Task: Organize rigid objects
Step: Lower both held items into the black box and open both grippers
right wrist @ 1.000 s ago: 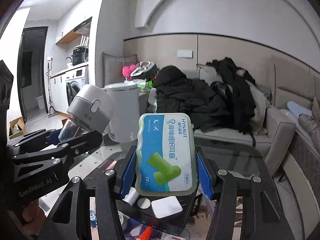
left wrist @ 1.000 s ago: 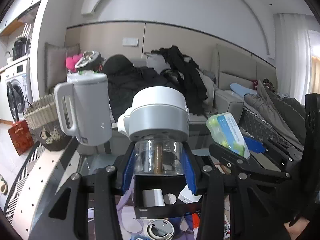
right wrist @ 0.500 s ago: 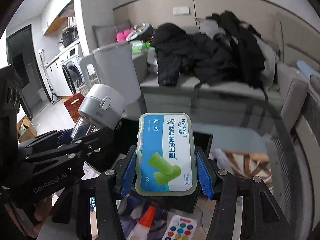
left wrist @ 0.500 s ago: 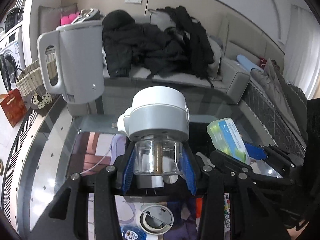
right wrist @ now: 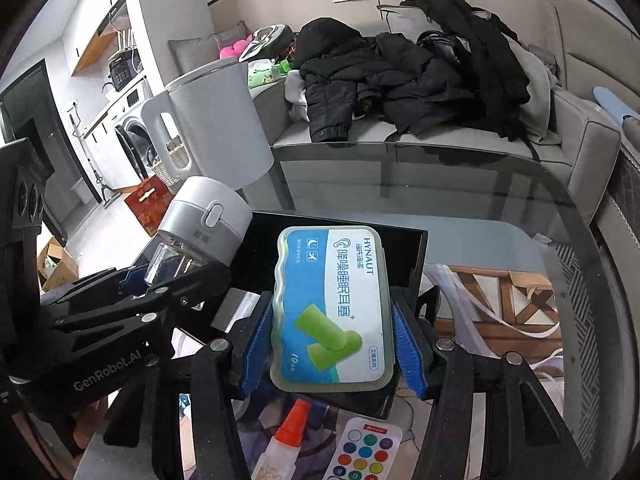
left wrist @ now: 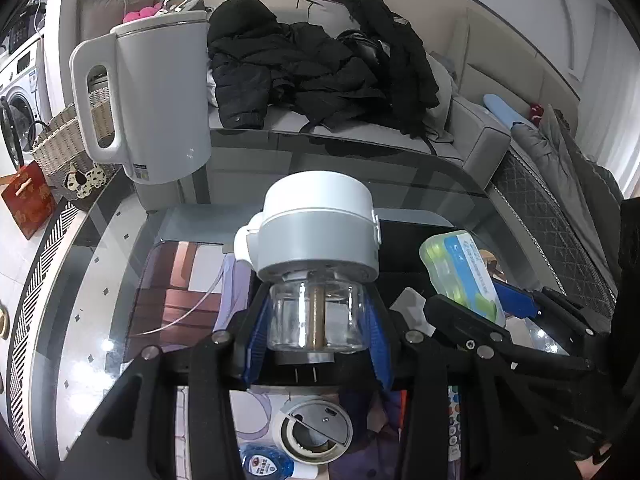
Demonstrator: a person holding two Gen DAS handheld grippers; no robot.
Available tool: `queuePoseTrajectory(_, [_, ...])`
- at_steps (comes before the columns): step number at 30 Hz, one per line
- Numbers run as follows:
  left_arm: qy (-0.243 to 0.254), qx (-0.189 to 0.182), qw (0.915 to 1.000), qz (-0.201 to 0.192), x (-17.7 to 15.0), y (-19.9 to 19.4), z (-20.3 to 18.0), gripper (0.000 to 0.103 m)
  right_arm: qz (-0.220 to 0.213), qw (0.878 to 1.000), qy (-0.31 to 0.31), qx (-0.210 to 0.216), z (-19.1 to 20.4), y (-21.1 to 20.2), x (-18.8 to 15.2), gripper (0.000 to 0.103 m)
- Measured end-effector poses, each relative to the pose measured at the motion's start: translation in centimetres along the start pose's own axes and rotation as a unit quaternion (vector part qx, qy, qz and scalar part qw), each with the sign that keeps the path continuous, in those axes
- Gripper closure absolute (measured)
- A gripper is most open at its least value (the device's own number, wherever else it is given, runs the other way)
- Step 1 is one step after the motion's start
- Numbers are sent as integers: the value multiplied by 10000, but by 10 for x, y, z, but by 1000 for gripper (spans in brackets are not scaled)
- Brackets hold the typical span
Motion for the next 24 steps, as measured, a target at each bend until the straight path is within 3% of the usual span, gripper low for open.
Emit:
queuePoseTrajectory(9, [-157,-200,9995,193,-4,4,4,58,61,10000,-4,78,2,0,0,46])
queuePoseTrajectory(14, [-226,-257,9994,89,-1,-2,7,49,86,9996,201,155,1,-3,0,45])
queuePoseTrajectory(18, [-219,-140,9996,-76,4,-12,8,40,-9,9995,263,196,-1,-11,2,38])
queuePoseTrajectory(21, [-256,-202,9994,-114,6,-17,8,39,-136,9995,277,97,-3,-21,6,26])
queuePoseTrajectory(24, [-259,-237,9993,-118,7,-20,8,39,-223,9994,230,124,1,-28,9,24])
Point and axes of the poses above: each gripper's, at about its wrist camera, not at the fingertips, and y roughly the way its jaws point, z to its left, x to its top, the point moved 8 cm from there along y, roughly the way its jaws point, and after that the axes turned 5 degrees about x, right-handed, at the moved point
